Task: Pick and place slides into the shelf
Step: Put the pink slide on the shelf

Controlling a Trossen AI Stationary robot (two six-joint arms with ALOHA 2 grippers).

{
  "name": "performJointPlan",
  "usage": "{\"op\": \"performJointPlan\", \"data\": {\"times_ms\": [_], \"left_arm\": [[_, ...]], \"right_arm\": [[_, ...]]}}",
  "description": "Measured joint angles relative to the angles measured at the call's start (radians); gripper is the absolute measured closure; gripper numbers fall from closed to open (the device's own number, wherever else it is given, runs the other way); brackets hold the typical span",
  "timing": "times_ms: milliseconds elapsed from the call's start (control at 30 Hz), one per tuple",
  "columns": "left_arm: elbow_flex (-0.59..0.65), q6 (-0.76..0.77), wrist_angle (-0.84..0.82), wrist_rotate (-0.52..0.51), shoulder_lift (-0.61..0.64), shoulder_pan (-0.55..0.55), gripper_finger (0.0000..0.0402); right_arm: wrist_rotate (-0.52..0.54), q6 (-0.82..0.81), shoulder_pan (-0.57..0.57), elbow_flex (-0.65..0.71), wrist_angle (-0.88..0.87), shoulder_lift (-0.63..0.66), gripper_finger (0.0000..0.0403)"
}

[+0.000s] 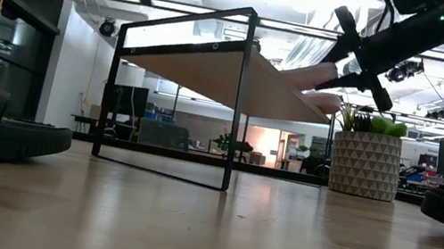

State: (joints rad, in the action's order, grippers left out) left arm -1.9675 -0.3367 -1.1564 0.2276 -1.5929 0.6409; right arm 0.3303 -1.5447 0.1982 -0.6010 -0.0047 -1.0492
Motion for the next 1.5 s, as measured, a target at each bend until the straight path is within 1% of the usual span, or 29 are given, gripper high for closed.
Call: {"op": "performJointPlan", "data": {"times_ms": [200, 367, 600, 933, 1067, 1233, 1500], "left_arm": [[0.000, -0.009, 0.000, 0.016, 0.000, 0.000, 0.0261], [0.000, -0.011, -0.001, 0.016, 0.000, 0.000, 0.0261], [0.000, -0.018, -0.002, 0.016, 0.000, 0.000, 0.0261], [0.000, -0.018, -0.003, 0.016, 0.000, 0.000, 0.0261], [0.000, -0.018, -0.003, 0.016, 0.000, 0.000, 0.0261], [0.000, -0.018, -0.003, 0.015, 0.000, 0.000, 0.0261], [0.000, -0.018, -0.003, 0.015, 0.000, 0.000, 0.0261]], "right_arm": [[-0.010, -0.002, 0.000, 0.000, -0.026, 0.000, 0.0266], [-0.013, 0.001, 0.000, 0.000, -0.077, 0.000, 0.0242], [0.066, 0.035, -0.001, 0.000, -0.082, 0.000, 0.0216], [0.145, 0.053, -0.001, 0.000, -0.082, 0.000, 0.0215], [0.148, 0.053, -0.001, 0.000, -0.075, 0.000, 0.0214], [0.166, 0.053, -0.001, 0.000, -0.010, 0.000, 0.0214], [0.151, 0.054, -0.001, 0.000, -0.004, 0.000, 0.0214]]}}
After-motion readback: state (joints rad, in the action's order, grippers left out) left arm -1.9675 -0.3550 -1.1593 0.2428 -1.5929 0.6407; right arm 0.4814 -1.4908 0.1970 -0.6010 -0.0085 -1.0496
